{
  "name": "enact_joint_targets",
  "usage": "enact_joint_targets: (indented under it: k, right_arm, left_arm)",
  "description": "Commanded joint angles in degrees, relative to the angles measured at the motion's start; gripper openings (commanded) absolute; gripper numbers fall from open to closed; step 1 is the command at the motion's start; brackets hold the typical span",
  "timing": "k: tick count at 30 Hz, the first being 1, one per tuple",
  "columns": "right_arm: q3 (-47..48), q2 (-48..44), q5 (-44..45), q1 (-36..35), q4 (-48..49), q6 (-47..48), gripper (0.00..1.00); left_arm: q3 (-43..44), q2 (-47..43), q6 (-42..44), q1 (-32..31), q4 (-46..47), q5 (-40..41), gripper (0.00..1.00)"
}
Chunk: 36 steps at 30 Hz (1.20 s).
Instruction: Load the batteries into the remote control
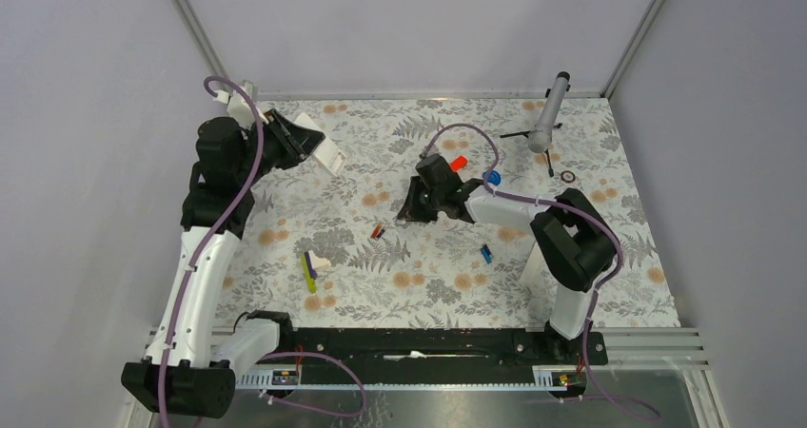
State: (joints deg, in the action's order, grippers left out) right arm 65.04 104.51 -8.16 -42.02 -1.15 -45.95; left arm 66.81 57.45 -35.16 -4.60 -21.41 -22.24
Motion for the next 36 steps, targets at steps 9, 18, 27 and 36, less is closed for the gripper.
enact_joint_targets:
  k: [9, 18, 27, 36]
  right_arm:
    - [1.84, 3.70, 7.06, -0.43, -6.86, 6.29, 0.39]
    - [4.45, -7.04, 9.11, -0.38, -10.09, 13.12, 0.79]
    - [-5.65, -22.67, -34.13, -0.40, 29.05, 14.75, 0.81]
    - [-4.56, -27.13, -37.35, -0.35, 37.04, 9.76, 0.81]
  left_arm:
    - [-2.28, -3.75, -0.86, 0.29, 6.89, -0.75, 0.00]
    - [-3.12, -4.54, -2.36, 0.29, 11.59, -5.01, 0.00]
    - [-1.96, -2.78, -5.17, -0.05, 24.86, -26.46, 0.00]
    - [-1.60, -2.50, -7.25, -0.28, 31.82, -34.12, 0.00]
